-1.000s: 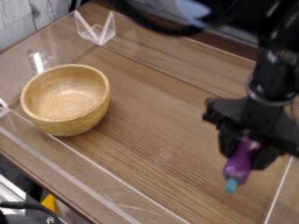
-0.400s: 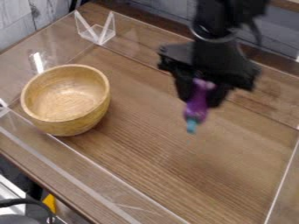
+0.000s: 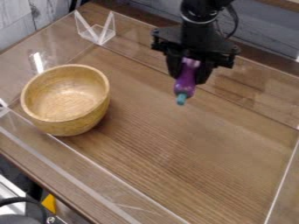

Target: Put the purple eggplant in the brown bowl

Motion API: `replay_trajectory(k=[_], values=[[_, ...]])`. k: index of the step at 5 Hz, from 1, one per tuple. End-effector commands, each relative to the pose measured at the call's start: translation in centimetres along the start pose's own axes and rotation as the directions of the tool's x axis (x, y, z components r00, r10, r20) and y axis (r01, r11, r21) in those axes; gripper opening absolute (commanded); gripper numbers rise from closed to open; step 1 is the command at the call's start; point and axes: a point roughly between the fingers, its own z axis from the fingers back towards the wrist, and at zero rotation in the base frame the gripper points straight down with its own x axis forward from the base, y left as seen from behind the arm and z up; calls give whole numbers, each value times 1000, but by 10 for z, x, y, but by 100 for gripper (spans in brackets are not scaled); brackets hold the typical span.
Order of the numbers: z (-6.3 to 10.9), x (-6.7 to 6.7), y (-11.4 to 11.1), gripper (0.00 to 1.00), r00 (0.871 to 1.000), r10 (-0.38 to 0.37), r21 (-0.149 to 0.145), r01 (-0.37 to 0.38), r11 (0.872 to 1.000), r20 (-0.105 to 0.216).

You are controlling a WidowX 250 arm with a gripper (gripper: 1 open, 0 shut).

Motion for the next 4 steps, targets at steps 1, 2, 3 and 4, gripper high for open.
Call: replay_trajectory(k=[1,2,3,4], values=[[5,35,-1,0,997,32,2,-32,999,68],[-1,39,2,0,991,119,30,-120,992,59],[-4,41,5,0,979,200,55,-202,978,51],[5,33,8,0,981,189,56,-191,980,47]])
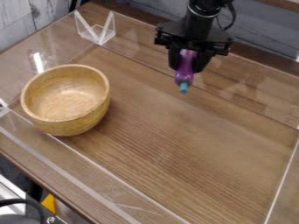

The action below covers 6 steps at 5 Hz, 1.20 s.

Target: Put the purple eggplant in the brown bowl

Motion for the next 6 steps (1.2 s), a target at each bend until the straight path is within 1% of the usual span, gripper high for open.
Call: replay_trajectory(k=[1,2,3,4,5,6], values=[[30,3,8,0,998,10,-34,-8,999,57],[30,0,16,0,997,-44,-45,46,998,64],[28,-2,22,0,993,-96,-51,100,994,72],[29,-6,17,0,995,-72,-37,75,997,71],[26,-10,7,0,997,-46,-22,47,999,68],[28,-10,-7,0,997,-21,-6,22,1000,68]])
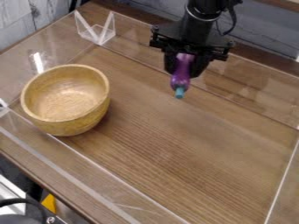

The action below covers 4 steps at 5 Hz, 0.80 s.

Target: Put the purple eggplant in the brown bowl

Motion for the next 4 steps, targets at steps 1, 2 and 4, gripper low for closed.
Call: replay_trajectory(k=[1,2,4], values=[[12,2,29,0,998,51,-1,-51,999,38],[5,-3,53,0,997,72,27,-73,997,28],[-17,-4,114,0,996,83,62,-84,995,14]])
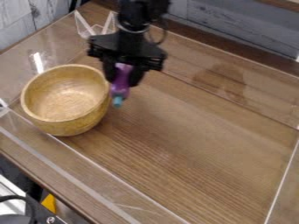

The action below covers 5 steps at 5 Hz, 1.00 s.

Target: Put the purple eggplant in the brown bowl

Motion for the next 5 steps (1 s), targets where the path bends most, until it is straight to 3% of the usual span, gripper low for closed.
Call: replay_trajectory(k=[1,2,3,5], values=[[-1,14,32,0,998,-35,-19,36,999,54],[-10,17,55,0,999,-28,-14,28,1000,40],[-13,14,59,0,999,-39,-14,39,999,24],[-47,0,56,0,995,-96,-29,96,995,1]])
